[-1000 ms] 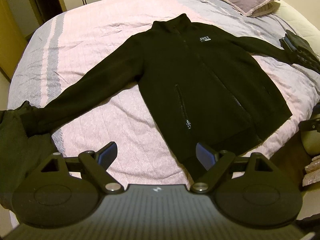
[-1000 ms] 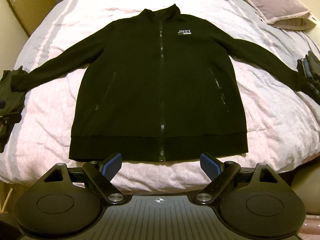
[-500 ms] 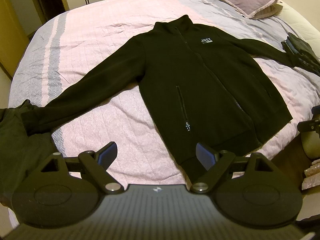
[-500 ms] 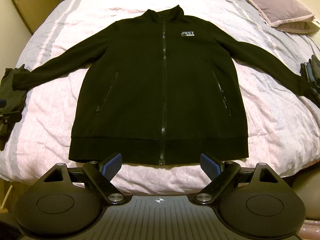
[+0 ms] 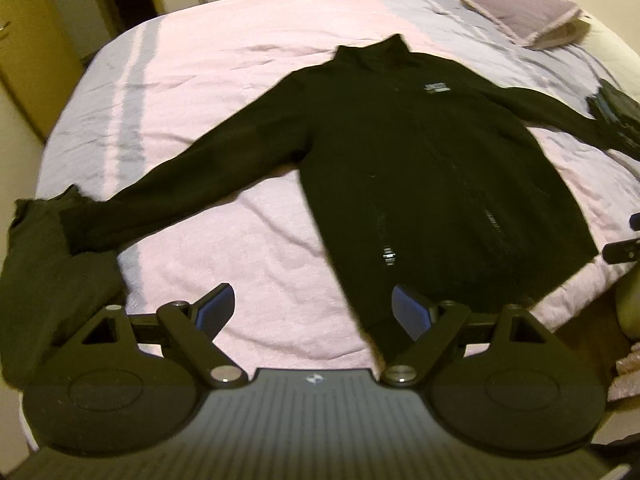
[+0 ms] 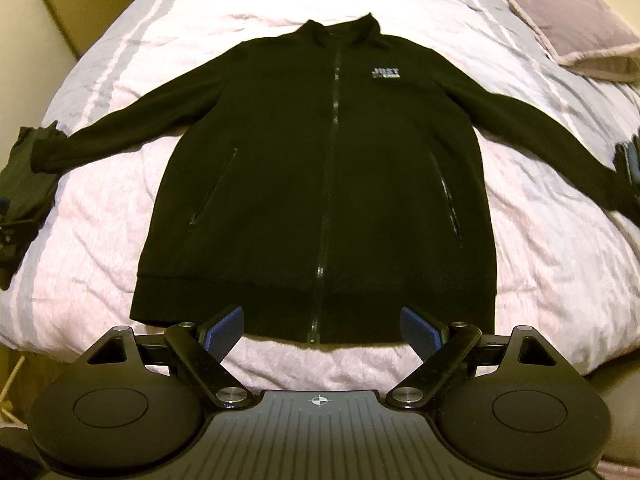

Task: Fold clothes

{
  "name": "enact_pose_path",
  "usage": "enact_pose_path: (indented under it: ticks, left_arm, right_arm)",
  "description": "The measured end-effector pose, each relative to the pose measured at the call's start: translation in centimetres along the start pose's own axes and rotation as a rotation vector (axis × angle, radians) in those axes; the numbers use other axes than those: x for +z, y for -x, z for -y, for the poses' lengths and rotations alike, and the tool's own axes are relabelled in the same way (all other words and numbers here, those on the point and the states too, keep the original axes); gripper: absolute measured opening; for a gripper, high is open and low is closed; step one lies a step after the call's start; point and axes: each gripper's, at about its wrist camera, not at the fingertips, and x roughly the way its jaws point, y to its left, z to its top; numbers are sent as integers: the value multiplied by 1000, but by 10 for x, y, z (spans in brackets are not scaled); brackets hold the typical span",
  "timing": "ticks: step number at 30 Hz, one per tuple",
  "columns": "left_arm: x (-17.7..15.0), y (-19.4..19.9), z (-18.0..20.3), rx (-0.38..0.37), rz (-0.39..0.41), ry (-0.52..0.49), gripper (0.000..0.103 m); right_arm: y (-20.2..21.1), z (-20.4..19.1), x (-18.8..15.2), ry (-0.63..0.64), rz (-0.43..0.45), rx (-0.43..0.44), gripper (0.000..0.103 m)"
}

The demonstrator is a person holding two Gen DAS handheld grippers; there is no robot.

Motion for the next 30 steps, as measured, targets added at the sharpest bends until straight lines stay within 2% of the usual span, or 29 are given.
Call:
enact_pose_path:
  ticks: [4,9,13,17,20,21,22,23,26,30]
  left_arm:
    - [-11,12,-32,88,15,44,84]
    - [-23,9,-96,182,-15,91,85]
    - [-25,-7,-157,237,-30,67,85]
    - [-21,-27,-220,278,-35,28,85]
    - [-13,-47,-258,287,-5,-62,85]
    - [-11,-53,-267,296,5,-106,85]
    - [-10,-59,-275,301,9,-146,85]
    - [-9,-65,-283,306,14,-186,85]
    - [-8,-78,-303,295,33,-247,85]
    - [-18,-86,-321,269,44,-242,85]
  right_arm:
    - [-7,-16,17,87,40,46,88]
    - [-12,-68,49,258,116,141,88]
    - [-21,-130,78,383,191,179,88]
    - [-46,-205,110,465,228,225,88]
    - [-73,-263,129,548,260,273,87]
    - [-81,-282,135,577,271,290,83]
    - [-93,-307,141,625,279,313,66]
    - [-106,-329,146,669,275,327,54]
    - [-142,-392,158,789,261,361,54]
    - [-187,-464,163,938,270,408,54]
